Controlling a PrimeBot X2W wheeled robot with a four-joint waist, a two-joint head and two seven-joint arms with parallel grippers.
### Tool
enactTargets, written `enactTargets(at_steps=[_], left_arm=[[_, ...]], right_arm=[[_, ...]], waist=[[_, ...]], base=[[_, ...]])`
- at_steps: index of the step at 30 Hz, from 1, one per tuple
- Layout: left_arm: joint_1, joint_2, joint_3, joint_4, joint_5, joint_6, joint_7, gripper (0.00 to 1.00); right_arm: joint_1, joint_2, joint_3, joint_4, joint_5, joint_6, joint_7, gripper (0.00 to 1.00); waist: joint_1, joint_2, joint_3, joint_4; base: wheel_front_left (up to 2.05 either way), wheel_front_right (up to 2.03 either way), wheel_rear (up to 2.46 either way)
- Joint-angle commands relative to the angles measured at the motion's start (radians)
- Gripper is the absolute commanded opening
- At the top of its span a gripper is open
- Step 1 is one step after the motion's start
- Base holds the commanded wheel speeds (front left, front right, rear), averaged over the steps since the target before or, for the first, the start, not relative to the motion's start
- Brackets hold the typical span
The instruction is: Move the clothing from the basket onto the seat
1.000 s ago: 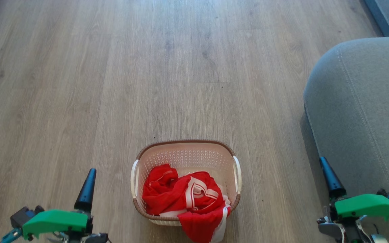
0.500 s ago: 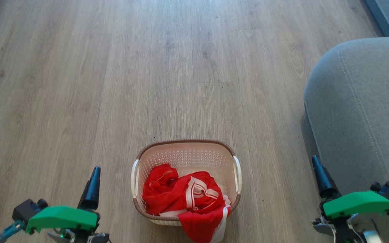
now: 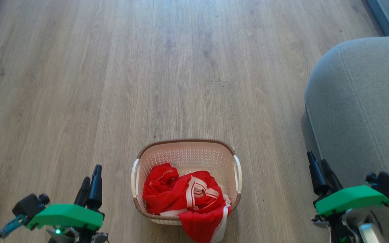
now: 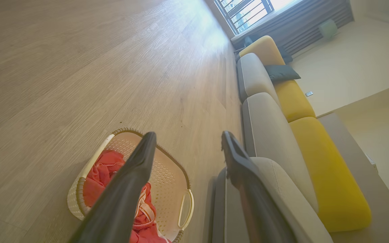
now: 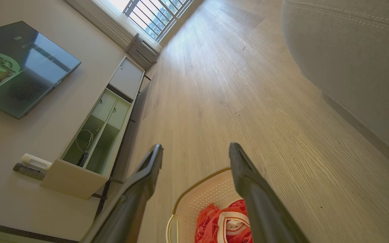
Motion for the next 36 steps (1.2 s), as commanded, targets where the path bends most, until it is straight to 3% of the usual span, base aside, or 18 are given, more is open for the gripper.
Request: enactTargets(at_steps=[1,36], left_arm=[[-0.051,0.009,0.014,-0.038,0.034,0.005,-0.016,1.00],[-0.050,0.013,0.007,-0.073,0.457,0.035,-0.119,1.00]], right_arm=[[-0.049,-0.018,0.017,-0.035,-0.035,0.004,-0.016,1.00],[-0.058,-0.036,0.098,-0.016,-0.444,0.006,-0.119,1.00]], waist=[[-0.0001,0.0000,-0.001,0.000],[-0.0001,0.0000,-0.002,-0.004]], base=[[0.00,0.00,0.00],[0.00,0.00,0.00]])
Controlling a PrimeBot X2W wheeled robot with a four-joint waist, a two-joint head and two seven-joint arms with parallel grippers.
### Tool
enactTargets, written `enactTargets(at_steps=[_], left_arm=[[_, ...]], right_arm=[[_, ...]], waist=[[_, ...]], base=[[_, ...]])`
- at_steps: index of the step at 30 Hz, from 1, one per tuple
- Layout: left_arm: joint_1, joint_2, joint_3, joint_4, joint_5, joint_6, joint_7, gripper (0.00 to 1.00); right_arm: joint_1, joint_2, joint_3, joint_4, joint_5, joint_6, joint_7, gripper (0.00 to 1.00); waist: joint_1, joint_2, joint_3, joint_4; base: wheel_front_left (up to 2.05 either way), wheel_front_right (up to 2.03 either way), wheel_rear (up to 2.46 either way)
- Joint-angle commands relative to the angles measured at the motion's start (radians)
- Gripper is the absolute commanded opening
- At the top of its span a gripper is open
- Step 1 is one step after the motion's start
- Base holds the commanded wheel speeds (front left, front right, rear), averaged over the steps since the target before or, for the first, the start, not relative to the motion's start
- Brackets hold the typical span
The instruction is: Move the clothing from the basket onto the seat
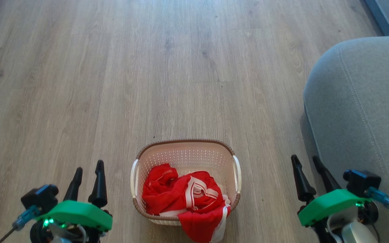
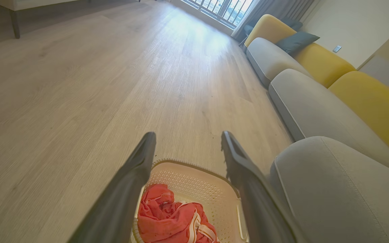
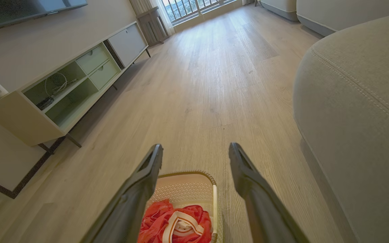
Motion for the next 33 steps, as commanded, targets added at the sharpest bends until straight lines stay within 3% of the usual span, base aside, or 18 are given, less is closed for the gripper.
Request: enactTargets(at_steps=[1,33], left_arm=[[-0.050,0.012,0.016,-0.038,0.037,0.009,-0.016,1.00],[-0.042,0.015,0.014,-0.058,0.400,0.031,-0.107,1.00]], right_arm=[[-0.056,-0.020,0.021,-0.026,-0.036,0.006,-0.018,1.00],[-0.058,-0.014,0.053,-0.028,-0.392,0.008,-0.109,1.00]], waist=[[0.0000,0.0000,-0.001,0.000],[0.0000,0.0000,0.007,-0.013]], base=[[0.00,0.00,0.00],[0.00,0.00,0.00]])
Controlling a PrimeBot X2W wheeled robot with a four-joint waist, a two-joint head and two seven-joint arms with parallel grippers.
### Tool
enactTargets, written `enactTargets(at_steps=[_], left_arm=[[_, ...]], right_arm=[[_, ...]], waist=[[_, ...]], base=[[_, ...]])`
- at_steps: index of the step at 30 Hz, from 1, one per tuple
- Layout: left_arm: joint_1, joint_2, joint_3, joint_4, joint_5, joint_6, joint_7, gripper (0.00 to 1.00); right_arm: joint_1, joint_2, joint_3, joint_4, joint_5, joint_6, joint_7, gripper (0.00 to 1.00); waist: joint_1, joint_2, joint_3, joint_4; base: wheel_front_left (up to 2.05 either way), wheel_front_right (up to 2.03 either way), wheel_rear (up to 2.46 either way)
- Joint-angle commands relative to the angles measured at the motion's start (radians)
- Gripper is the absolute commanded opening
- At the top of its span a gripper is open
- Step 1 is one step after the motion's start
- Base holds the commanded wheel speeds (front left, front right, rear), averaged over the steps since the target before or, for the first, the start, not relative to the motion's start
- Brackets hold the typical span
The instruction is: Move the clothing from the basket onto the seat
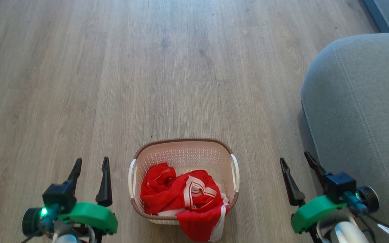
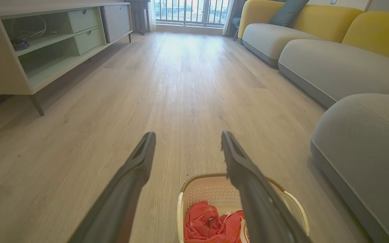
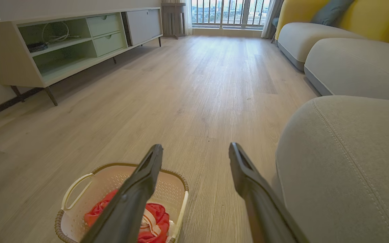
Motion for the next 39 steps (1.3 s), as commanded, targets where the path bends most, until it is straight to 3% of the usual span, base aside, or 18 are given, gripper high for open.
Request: enactTargets(at_steps=[1,16,22,35,39], left_arm=[[-0.043,0.014,0.028,-0.035,0.034,0.006,-0.019,1.00],[-0.049,0.014,0.026,-0.028,0.028,0.003,-0.019,1.00],[-0.073,0.014,0.016,-0.035,0.023,0.002,-0.019,1.00],[-0.274,0.014,-0.060,0.013,0.035,-0.015,-0.019,1.00],[-0.402,0.014,-0.157,0.130,0.070,-0.036,-0.019,1.00]], right_arm=[[-0.057,-0.010,0.027,-0.034,-0.035,0.007,-0.020,1.00],[-0.061,-0.011,0.012,-0.037,-0.035,0.007,-0.020,1.00],[-0.081,-0.012,0.000,-0.052,-0.033,0.007,-0.020,1.00],[-0.233,-0.014,-0.061,-0.129,-0.058,0.007,-0.020,1.00],[-0.309,-0.011,-0.066,-0.153,-0.064,0.007,-0.020,1.00]], waist=[[0.0000,0.0000,0.001,-0.001],[0.0000,0.0000,0.006,-0.002],[0.0000,0.0000,0.070,-0.007],[0.0000,0.0000,0.407,-0.033],[0.0000,0.0000,0.554,-0.052]], base=[[0.00,0.00,0.00],[0.00,0.00,0.00],[0.00,0.00,0.00],[0.00,0.00,0.00],[0.00,0.00,0.00]])
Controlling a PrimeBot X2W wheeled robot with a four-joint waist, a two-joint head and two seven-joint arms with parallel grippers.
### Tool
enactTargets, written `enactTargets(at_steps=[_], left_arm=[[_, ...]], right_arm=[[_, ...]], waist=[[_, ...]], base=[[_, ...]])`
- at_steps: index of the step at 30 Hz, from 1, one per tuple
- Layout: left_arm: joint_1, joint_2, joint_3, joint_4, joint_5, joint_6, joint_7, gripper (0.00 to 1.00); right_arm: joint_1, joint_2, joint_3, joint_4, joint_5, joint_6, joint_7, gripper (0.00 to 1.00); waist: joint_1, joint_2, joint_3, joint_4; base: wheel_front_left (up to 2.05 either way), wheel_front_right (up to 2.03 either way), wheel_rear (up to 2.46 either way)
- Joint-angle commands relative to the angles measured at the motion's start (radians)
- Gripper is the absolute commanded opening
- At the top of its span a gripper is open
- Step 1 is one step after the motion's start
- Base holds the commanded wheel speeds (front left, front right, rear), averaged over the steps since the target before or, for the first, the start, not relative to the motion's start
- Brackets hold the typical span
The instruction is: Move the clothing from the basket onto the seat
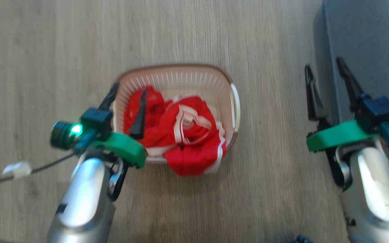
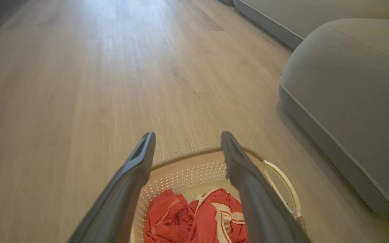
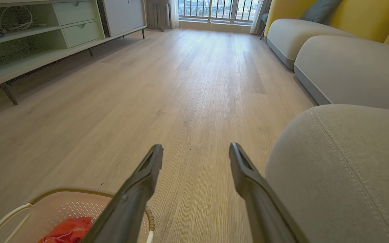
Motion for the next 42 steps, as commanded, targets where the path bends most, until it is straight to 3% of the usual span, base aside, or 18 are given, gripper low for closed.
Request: enactTargets(at_steps=[1,8,15,19,32,42], left_arm=[[-0.028,0.014,0.014,-0.008,0.009,-0.004,-0.010,1.00],[-0.249,0.014,-0.082,0.301,0.096,0.009,0.000,1.00],[-0.469,0.032,-0.128,0.615,0.166,0.058,0.121,1.00],[-0.536,0.043,-0.135,0.720,0.176,0.079,0.165,1.00],[-0.606,0.076,-0.120,0.868,0.140,0.105,0.199,1.00],[-0.616,0.061,-0.097,0.886,0.082,0.075,0.180,1.00]], right_arm=[[-0.012,-0.001,0.016,-0.035,-0.006,0.007,-0.009,1.00],[-0.074,0.019,0.037,-0.055,0.003,0.007,-0.009,1.00],[-0.101,0.034,0.057,-0.084,0.033,0.007,-0.009,1.00],[-0.093,0.036,0.050,-0.097,0.061,0.007,-0.009,1.00],[-0.070,0.037,0.060,-0.121,0.125,0.007,-0.009,1.00],[-0.058,0.037,0.050,-0.128,0.131,0.007,-0.009,1.00]], waist=[[-0.0004,0.0000,0.125,-0.025],[-0.0004,0.0000,0.246,-0.071],[-0.0004,0.0000,0.359,-0.149],[-0.0004,0.0000,0.393,-0.174],[-0.0004,0.0000,0.446,-0.214],[-0.0004,0.0000,0.474,-0.210]], base=[[0.00,0.00,0.00],[0.00,0.00,0.00],[0.00,0.00,0.00],[0.00,0.00,0.00],[0.00,0.00,0.00],[0.00,0.00,0.00]])
